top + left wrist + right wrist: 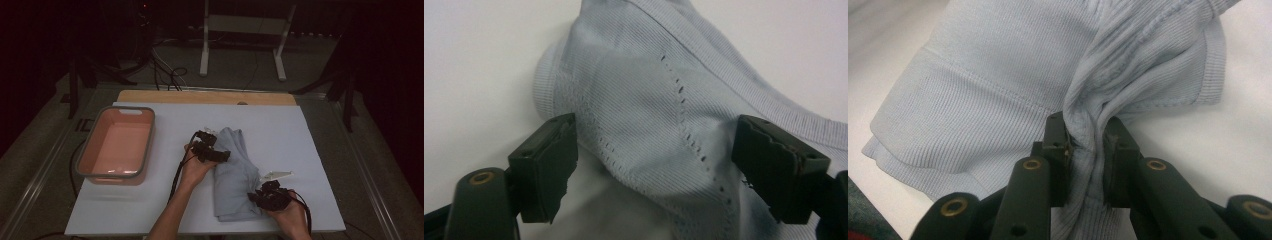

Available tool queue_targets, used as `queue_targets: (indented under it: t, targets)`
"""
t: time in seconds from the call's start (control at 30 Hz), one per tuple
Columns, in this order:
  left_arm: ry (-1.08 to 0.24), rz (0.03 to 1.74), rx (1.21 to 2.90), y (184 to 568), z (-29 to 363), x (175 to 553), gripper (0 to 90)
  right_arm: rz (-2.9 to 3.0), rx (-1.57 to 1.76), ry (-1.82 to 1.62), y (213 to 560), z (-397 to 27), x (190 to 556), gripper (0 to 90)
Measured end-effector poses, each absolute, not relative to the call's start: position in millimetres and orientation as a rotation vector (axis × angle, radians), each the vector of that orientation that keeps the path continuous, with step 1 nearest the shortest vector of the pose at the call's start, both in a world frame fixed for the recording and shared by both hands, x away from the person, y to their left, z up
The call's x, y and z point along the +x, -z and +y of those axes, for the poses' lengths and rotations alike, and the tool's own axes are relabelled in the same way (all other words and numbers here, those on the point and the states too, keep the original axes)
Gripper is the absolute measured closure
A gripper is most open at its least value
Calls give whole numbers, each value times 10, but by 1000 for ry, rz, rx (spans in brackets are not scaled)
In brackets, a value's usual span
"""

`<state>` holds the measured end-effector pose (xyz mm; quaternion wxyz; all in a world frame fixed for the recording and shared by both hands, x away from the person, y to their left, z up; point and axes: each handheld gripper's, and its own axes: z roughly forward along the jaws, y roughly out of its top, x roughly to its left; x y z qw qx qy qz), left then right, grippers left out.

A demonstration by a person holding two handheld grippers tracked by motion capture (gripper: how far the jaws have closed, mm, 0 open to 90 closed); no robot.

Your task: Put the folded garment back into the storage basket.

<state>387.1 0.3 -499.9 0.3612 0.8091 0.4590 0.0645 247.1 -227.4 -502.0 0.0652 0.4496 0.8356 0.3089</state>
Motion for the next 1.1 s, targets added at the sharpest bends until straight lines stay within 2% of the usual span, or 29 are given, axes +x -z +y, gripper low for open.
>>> queue_targets:
  t: [0.43,0.67,0.83,0.87,0.9,0.93,1.07,1.1]
  targets:
    - [-137,1196,2129,5147,-186,3977,156,2525,1342,-926,5020,-2274,2473,763]
    - [-124,1188,2134,5145,-264,4002,180,2526,1351,-925,5016,-2264,2471,763]
    - [-135,1174,2154,5133,-326,3993,356,2527,1345,-923,5017,-2264,2474,763]
    - [-143,1177,2154,5126,-353,3986,356,2528,1351,-922,5014,-2262,2473,763]
    - [-159,1178,2162,5122,-366,3981,470,2530,1343,-918,5014,-2265,2476,763]
    - [-151,1174,2164,5121,-377,3978,548,2532,1334,-922,5018,-2267,2479,764]
    - [-159,1147,2189,5116,-418,3944,767,2532,1341,-922,5014,-2264,2478,764]
    - [-170,1139,2195,5108,-426,3933,792,2532,1341,-923,5015,-2265,2478,765]
